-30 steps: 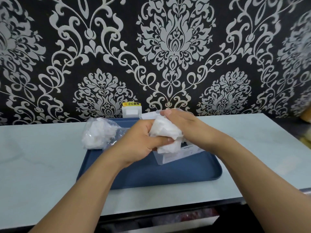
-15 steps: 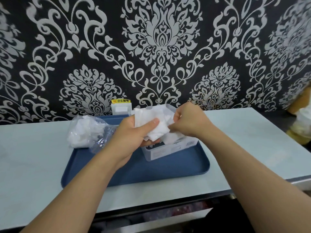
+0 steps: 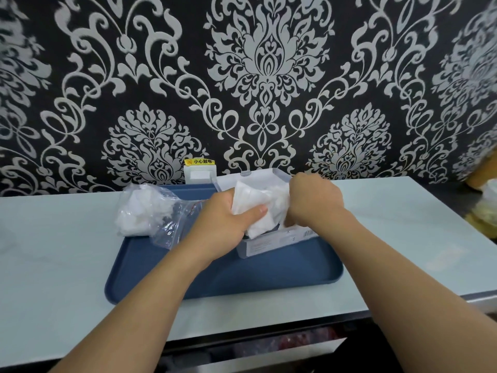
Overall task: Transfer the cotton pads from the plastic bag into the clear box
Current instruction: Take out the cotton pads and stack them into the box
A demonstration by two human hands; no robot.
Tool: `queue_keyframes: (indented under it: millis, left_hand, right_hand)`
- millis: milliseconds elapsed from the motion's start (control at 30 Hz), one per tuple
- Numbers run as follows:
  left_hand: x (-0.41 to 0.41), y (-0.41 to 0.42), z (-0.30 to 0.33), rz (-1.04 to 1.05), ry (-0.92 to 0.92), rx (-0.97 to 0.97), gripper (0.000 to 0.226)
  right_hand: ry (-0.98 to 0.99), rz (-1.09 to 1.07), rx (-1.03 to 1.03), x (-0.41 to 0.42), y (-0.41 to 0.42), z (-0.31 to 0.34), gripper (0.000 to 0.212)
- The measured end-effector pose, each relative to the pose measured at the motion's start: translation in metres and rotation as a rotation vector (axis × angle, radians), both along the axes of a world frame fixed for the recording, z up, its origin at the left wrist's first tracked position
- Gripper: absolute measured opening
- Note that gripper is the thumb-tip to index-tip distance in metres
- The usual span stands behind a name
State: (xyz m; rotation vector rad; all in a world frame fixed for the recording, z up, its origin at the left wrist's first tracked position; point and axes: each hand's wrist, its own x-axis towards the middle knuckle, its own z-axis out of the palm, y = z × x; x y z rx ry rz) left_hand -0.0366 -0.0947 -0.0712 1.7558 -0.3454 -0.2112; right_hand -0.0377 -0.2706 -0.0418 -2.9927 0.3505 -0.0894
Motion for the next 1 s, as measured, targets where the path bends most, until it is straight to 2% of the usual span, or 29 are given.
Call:
queue_keyframes:
  millis: [67, 133, 233, 300, 333, 400, 433, 467, 533, 600, 700, 767, 867, 1000]
  left_hand:
    - [0.001, 0.001, 0.0, 0.018, 0.045, -0.045, 0.015]
    - [0.004, 0.002, 0.001, 0.048, 0.113, -0.118, 0.019]
    - [0.004, 0.004, 0.006, 0.084, 0.214, -0.231, 0.019]
    - [0.003, 0.005, 0.009, 0.077, 0.292, -0.315, 0.018]
    - [0.002, 0.006, 0.01, 0.073, 0.323, -0.357, 0.018]
    - [0.0, 0.01, 0.014, 0.059, 0.347, -0.407, 0.02]
    - [0.0, 0.011, 0.015, 0.044, 0.334, -0.401, 0.022]
    - [-0.001, 0.013, 0.016, 0.02, 0.316, -0.382, 0.024]
    - [-0.004, 0.017, 0.019, -0.06, 0.298, -0.362, 0.03]
    - [-0.005, 0.02, 0.022, -0.132, 0.339, -0.422, 0.039]
    - [-0.006, 0.025, 0.028, -0.159, 0.418, -0.594, 0.041]
    - [-0.007, 0.026, 0.031, -0.134, 0.429, -0.642, 0.04]
    - [-0.007, 0.026, 0.031, -0.082, 0.43, -0.652, 0.037]
    - [-0.007, 0.025, 0.033, -0.05, 0.49, -0.708, 0.031]
  right_hand:
    - [-0.102, 0.117, 0.183, -0.001, -0.005, 0.0, 0.027]
    - [-0.136, 0.308, 0.291, -0.003, -0.009, 0.002, 0.012]
    - [0.114, 0.37, 0.171, -0.007, -0.01, -0.003, 0.033]
    - [0.149, 0.346, 0.123, -0.007, -0.011, -0.003, 0.034]
    - [0.081, 0.34, 0.201, -0.006, -0.009, 0.003, 0.031]
    - [-0.175, 0.277, 0.58, -0.01, -0.002, 0.018, 0.029]
    - [-0.233, 0.269, 0.824, -0.014, 0.003, 0.024, 0.026]
    - [-0.194, 0.293, 1.023, -0.018, 0.01, 0.027, 0.022]
    - [-0.114, 0.368, 1.087, -0.02, 0.025, 0.018, 0.023]
    - [-0.15, 0.345, 1.106, -0.017, 0.034, 0.007, 0.023]
    - [-0.153, 0.311, 1.371, -0.015, 0.032, 0.007, 0.023]
    - [-0.169, 0.309, 1.484, -0.017, 0.031, 0.009, 0.022]
    - [-0.223, 0.285, 1.511, -0.017, 0.032, 0.006, 0.018]
    - [-0.204, 0.217, 1.568, -0.018, 0.03, 0.004, 0.016]
